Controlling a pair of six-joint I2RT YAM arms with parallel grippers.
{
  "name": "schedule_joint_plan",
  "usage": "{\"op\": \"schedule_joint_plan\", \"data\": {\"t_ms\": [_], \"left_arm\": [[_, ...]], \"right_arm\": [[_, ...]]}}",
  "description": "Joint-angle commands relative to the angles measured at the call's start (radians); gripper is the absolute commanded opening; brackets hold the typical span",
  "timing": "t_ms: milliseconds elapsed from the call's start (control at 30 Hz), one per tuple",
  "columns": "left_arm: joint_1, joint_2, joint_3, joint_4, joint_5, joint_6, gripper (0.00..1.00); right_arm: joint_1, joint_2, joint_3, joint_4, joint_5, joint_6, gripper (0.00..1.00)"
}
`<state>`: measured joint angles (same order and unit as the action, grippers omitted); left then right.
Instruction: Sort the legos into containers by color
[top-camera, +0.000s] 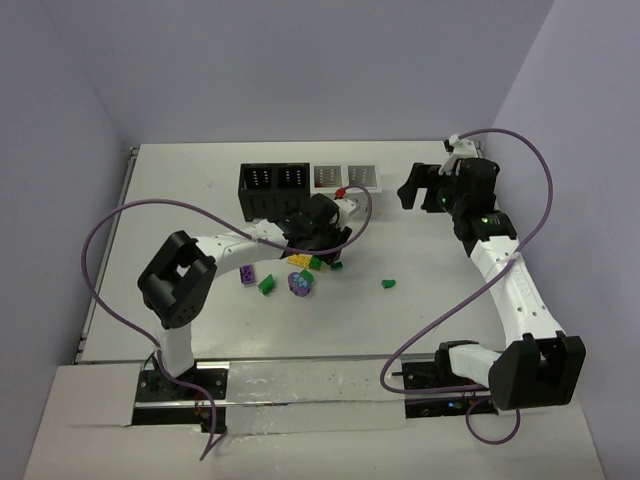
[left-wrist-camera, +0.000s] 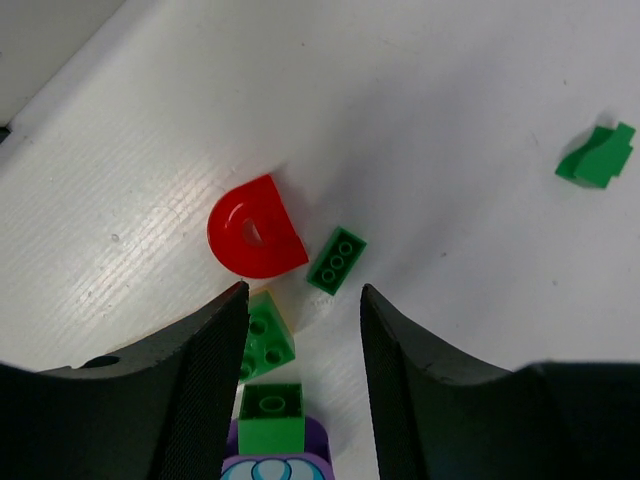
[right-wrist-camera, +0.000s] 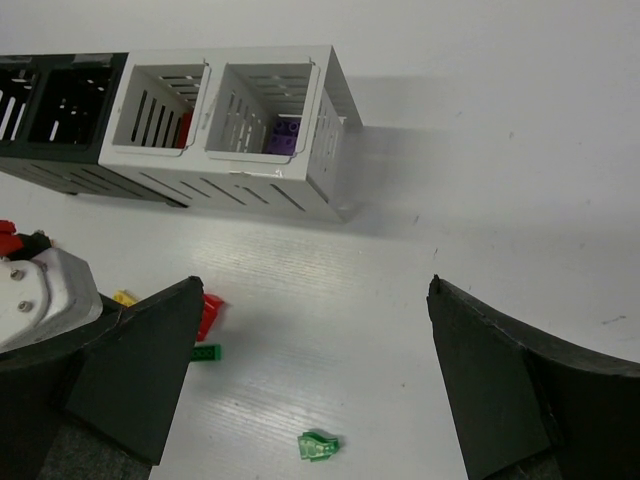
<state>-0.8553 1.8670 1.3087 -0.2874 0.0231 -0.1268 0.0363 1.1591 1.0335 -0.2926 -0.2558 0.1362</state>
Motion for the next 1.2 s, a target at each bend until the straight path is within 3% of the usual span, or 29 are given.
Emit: {"op": "schedule_joint_plan", "data": {"t_ms": [0,200,1167], "left_arm": [[-0.014,0.042,0.083,0.039,-0.083,-0.075,0.53],[-0.016,0.114,0.151,0.019,-0.114,-0.097,0.45],[-0.033,0.220,0.163,-0.033,-0.141,-0.138,0.39]], "right_arm": [[-0.007,-0.027,-0.012,0.022,-0.003,0.005,1.00],[-0.006,-0.027,-0.027,0.027,0.004,0.008,1.00],[-0.020,-0.020,-0.035,0.041,-0.006,0.010,1.00]]}}
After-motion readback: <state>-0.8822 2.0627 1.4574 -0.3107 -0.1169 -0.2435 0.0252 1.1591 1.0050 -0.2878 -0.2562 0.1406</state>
